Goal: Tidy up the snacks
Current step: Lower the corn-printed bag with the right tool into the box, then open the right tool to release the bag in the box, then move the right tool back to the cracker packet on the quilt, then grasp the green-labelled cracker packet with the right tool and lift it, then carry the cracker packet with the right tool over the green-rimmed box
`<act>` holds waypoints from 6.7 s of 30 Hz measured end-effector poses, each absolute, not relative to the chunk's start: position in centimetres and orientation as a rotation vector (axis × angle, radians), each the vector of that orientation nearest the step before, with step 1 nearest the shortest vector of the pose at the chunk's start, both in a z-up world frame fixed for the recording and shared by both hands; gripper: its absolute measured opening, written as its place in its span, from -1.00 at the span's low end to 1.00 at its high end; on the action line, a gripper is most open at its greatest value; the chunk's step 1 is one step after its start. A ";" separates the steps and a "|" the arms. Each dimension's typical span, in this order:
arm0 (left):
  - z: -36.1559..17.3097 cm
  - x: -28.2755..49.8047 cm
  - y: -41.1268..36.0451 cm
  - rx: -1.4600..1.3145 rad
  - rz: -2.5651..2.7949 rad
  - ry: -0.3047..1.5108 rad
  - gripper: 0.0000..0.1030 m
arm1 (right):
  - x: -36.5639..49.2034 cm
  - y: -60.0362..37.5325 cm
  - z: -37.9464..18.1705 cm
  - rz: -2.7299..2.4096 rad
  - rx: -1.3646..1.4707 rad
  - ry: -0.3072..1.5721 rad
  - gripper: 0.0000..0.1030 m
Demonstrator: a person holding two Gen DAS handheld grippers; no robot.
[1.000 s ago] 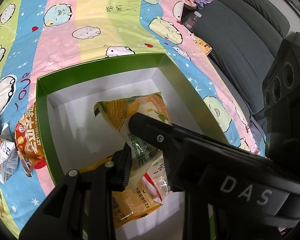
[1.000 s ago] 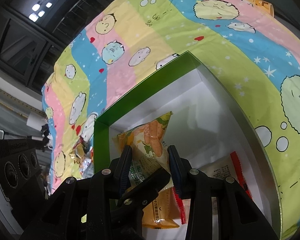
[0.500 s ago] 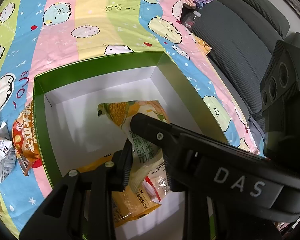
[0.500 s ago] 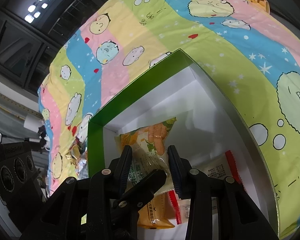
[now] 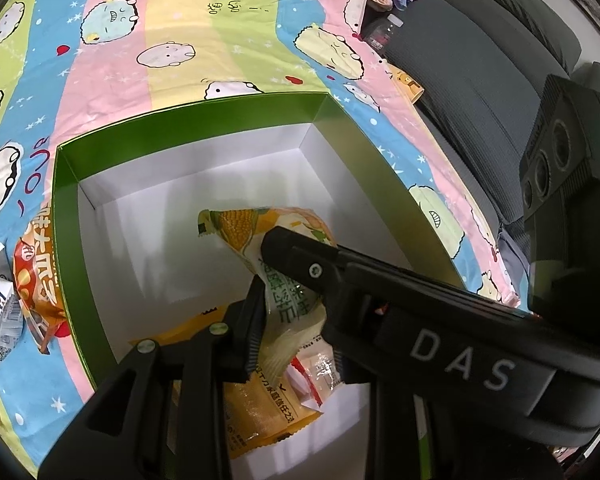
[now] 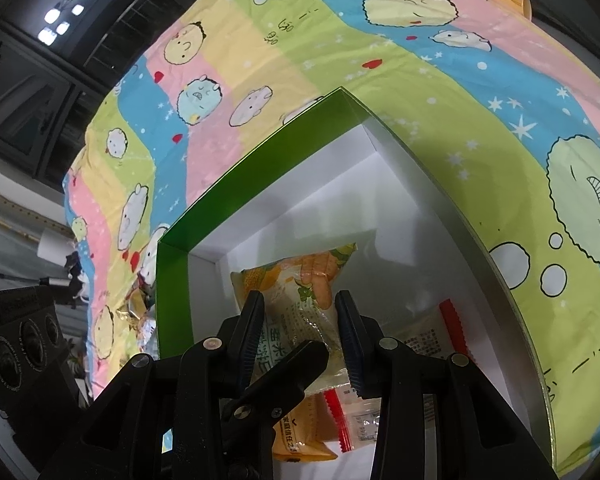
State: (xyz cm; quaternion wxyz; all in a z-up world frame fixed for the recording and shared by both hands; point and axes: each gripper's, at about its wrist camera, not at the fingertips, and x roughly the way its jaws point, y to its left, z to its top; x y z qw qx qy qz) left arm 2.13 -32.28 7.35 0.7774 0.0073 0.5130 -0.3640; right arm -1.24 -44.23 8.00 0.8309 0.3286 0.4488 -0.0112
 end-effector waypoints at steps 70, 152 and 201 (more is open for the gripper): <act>8.9 2.2 -31.1 0.017 -0.728 1.139 0.10 | -2.4 -43.9 10.0 -0.117 0.663 0.922 0.20; 16.6 -8.1 -3.8 -0.142 -0.366 0.717 -0.33 | -5.5 -15.0 17.9 0.437 0.304 0.882 0.13; 18.3 -6.2 -23.7 0.048 -0.787 0.686 -0.37 | -9.4 -35.7 19.7 0.021 0.536 0.626 0.13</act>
